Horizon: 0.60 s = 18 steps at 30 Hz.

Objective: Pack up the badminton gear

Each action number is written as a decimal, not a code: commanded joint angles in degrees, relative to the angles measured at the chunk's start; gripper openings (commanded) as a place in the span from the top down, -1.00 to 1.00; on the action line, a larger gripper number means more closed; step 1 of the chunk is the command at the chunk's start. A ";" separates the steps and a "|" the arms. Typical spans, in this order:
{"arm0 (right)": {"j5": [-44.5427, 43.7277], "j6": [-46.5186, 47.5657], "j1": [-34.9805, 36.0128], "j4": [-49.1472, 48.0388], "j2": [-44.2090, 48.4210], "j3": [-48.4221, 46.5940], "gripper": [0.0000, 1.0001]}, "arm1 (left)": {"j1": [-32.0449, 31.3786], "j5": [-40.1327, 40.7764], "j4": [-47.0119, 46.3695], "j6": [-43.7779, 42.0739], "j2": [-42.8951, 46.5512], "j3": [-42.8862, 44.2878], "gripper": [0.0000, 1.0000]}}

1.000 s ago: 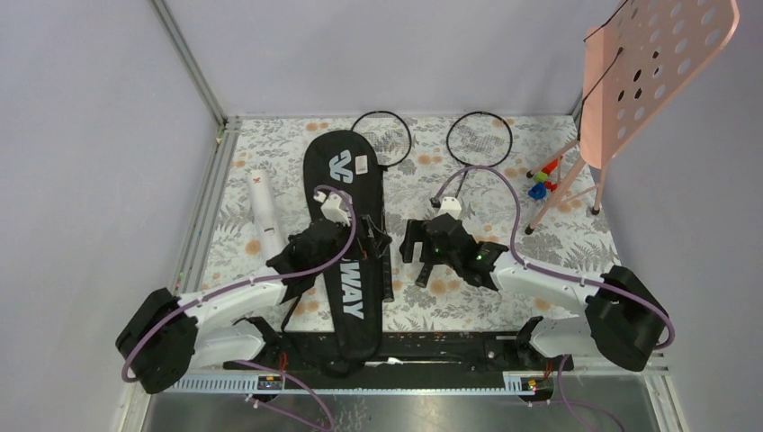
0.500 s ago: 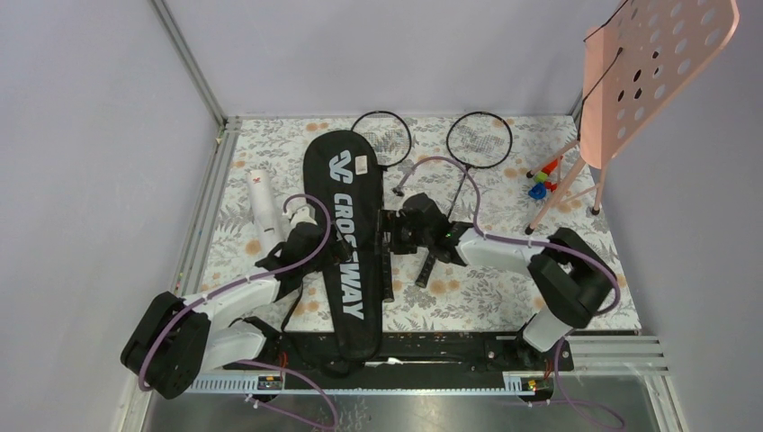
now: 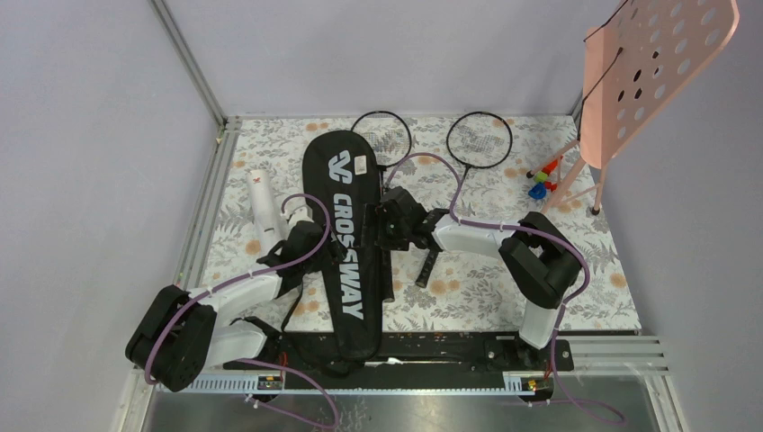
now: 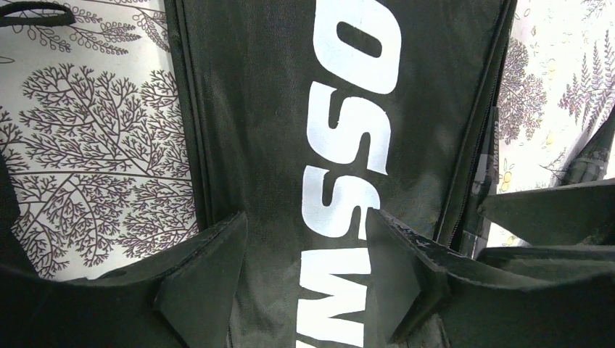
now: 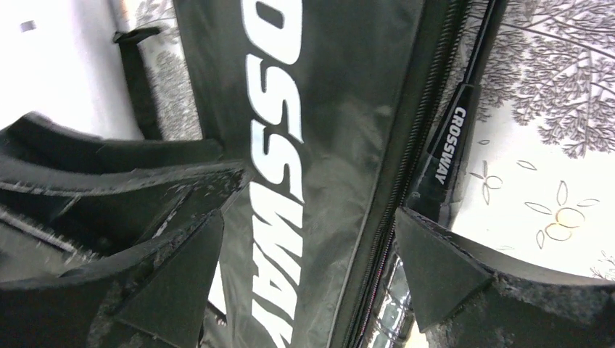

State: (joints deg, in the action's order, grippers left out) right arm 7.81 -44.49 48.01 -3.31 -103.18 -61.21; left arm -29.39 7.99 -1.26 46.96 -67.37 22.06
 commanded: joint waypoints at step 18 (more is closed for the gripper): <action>-0.37 -1.94 1.54 -10.44 -3.12 -1.85 -0.89 | 0.29 -3.47 -1.92 1.47 -0.30 -2.55 -0.31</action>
State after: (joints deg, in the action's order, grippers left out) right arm 4.47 -46.48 49.08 -4.32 -109.12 -65.60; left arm -29.21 6.74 -3.01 47.92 -66.50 20.71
